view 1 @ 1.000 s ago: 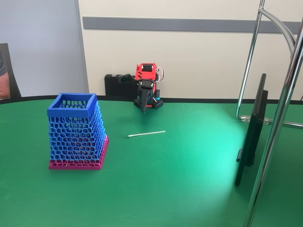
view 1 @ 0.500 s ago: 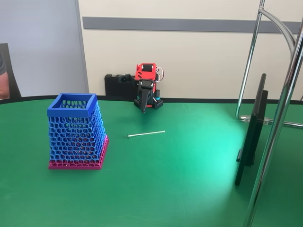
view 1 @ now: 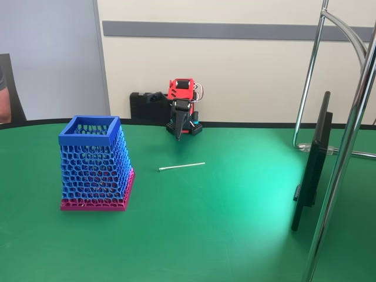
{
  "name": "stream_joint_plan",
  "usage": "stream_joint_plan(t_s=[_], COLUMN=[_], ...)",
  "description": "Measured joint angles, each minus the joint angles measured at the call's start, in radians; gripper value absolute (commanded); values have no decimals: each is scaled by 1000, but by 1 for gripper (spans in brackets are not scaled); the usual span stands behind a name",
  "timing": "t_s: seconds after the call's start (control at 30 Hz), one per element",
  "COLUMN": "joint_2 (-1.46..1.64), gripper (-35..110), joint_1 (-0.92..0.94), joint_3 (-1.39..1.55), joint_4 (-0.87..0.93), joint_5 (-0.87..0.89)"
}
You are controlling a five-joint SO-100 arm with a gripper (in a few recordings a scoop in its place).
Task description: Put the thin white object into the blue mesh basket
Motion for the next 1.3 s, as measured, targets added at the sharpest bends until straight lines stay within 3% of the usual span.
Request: stream_joint_plan(t_s=[0.5,1.03,1.3], joint_2=[-284,-913,-1197], gripper=[1,1,6], joint_1=[-8,80,87], joint_3=[-195,-600,-842], joint_4=[0,9,153], joint_5=[28,-29,-83])
